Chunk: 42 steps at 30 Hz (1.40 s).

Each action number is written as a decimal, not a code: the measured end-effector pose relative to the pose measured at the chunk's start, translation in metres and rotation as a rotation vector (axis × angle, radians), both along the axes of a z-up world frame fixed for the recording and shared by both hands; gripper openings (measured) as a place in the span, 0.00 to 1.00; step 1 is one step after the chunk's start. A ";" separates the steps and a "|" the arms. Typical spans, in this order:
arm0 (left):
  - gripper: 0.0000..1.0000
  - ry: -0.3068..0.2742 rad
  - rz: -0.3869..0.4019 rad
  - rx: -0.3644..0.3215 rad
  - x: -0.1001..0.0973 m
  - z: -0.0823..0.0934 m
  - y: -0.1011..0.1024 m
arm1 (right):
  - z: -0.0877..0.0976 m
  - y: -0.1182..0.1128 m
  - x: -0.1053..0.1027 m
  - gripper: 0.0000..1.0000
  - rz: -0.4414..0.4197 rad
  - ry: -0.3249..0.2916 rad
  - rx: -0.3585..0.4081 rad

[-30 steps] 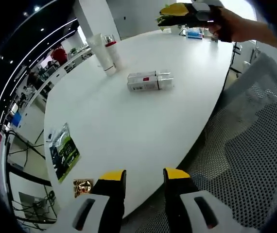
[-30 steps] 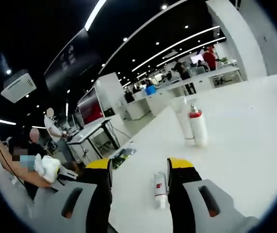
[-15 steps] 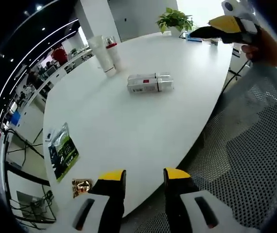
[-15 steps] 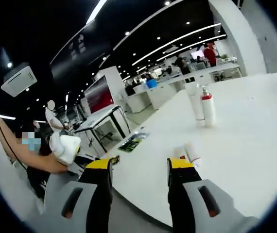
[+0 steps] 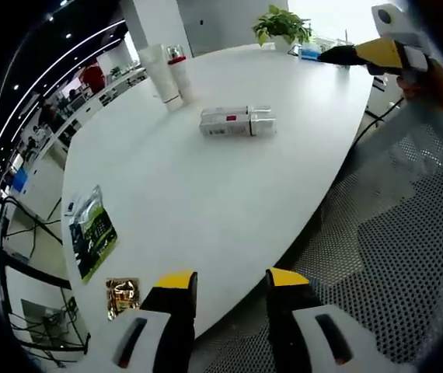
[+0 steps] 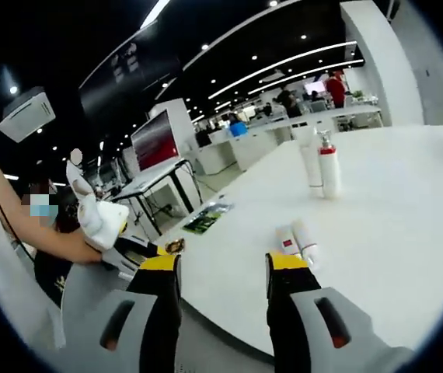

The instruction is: Arrange the skincare products in the storage area until every visible bottle or jar stands upright without overlapping.

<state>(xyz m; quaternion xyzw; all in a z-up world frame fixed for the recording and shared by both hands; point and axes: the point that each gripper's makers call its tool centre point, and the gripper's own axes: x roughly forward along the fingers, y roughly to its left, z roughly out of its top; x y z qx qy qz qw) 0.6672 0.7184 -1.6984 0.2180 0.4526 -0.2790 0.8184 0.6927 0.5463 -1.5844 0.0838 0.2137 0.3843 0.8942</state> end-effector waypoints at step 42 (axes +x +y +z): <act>0.36 -0.029 0.019 0.036 0.008 0.000 0.008 | -0.099 -0.005 0.090 0.20 0.182 0.131 -0.514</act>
